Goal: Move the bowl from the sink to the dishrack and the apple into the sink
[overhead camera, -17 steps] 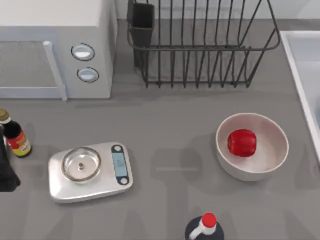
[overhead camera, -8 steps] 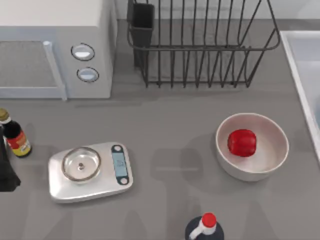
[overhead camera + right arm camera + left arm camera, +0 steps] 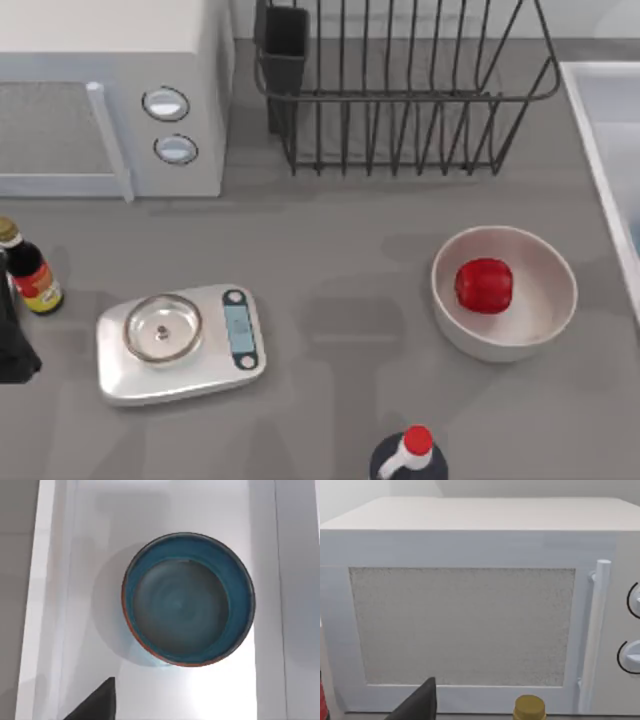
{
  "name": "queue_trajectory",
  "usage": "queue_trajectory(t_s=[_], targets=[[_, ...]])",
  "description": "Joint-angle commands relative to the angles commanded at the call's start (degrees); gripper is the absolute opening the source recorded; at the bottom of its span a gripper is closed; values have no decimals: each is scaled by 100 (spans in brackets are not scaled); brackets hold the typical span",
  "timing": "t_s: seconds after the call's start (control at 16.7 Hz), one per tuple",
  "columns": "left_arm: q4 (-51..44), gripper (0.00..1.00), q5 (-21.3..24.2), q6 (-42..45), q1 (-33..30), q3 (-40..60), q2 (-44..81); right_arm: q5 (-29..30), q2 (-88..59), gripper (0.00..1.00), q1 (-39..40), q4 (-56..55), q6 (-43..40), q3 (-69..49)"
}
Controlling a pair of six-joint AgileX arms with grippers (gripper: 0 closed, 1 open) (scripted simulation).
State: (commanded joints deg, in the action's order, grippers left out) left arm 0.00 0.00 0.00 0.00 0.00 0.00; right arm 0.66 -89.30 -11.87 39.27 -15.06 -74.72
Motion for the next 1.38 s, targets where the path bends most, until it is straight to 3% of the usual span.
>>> queue_trajectory(t_s=[0.3,0.6,0.96,1.38], targets=[[0,100,0,0,0,0,0,-72,-3216,100,-369,1522,-269,-2360],[0,100,0,0,0,0,0,-153,-5142,100,-708,2593,-430,-4368],[0,100,0,0,0,0,0,-217,-5772,100,-994,3194,-544,-5819],[0,100,0,0,0,0,0,-221,-5772,100,-992,3226,-554,-5933]])
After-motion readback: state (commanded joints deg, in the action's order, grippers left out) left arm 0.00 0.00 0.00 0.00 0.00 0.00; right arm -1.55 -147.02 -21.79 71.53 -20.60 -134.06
